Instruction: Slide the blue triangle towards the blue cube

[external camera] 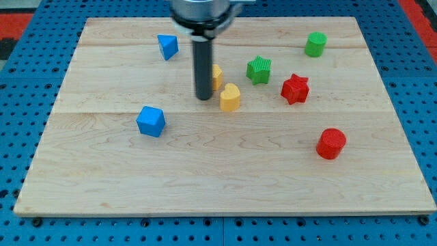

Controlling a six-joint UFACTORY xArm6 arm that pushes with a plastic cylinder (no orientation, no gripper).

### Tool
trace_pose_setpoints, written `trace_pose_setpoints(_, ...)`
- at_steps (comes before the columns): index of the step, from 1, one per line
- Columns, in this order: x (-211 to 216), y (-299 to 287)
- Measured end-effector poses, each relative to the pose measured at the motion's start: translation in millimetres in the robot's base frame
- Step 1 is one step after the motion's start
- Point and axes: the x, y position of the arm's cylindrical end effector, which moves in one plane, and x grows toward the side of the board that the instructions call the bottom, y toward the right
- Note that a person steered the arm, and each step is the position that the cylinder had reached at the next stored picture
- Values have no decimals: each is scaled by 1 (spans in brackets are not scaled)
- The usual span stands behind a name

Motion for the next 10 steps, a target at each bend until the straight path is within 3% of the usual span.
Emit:
trace_pose_setpoints(1,6,-10)
trace_pose_setpoints(2,-21,9)
trace_pose_setpoints(4,-73,-8)
trace_pose_setpoints(5,-73,-88)
trace_pose_setpoints(6,-87,-119)
trace_pose_setpoints(7,-93,-82)
trace_pose_setpoints(8,-146,-100)
trace_pose_setpoints(9,-182,-78)
trace_pose_setpoints(10,-156,-78)
